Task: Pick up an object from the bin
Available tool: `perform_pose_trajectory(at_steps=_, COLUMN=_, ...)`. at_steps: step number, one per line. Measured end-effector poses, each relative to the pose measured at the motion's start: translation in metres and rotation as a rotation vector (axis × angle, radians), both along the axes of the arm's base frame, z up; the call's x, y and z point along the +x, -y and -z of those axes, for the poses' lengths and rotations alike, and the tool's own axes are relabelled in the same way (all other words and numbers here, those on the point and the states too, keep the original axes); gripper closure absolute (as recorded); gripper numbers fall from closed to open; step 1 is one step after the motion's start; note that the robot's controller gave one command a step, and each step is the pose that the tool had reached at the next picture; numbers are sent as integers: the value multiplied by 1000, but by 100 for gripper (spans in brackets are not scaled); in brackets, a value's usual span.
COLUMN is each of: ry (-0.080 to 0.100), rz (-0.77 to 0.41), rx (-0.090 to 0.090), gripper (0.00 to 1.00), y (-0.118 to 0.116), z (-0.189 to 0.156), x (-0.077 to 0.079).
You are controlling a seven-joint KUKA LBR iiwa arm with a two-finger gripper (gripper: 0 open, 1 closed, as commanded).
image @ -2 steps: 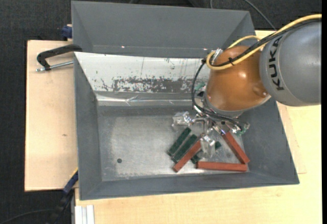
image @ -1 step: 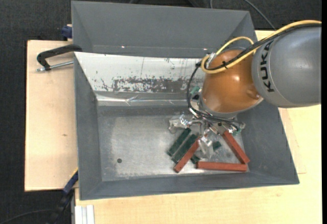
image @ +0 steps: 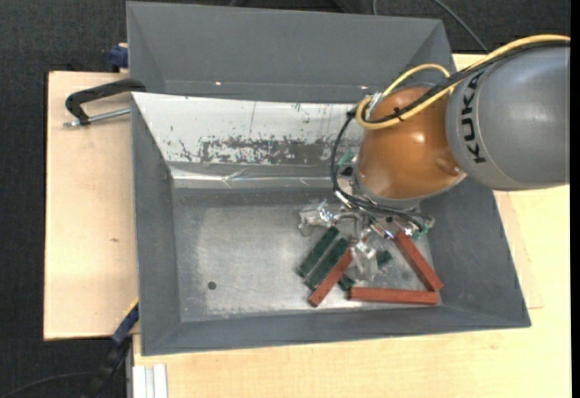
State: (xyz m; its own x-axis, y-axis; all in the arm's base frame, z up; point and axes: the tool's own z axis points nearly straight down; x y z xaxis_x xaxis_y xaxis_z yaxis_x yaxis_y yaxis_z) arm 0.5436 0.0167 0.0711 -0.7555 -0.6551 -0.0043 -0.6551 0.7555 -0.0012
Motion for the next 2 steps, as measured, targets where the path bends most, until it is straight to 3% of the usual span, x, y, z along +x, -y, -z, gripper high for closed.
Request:
perform_pose_trajectory(at_steps=1, ry=-1, rz=0, rx=0, gripper=100, y=0, z=-2, x=1)
perform_pose_trajectory(at_steps=2, ry=7, rz=3, rx=0, gripper=100, y=-1, z=-63, x=3)
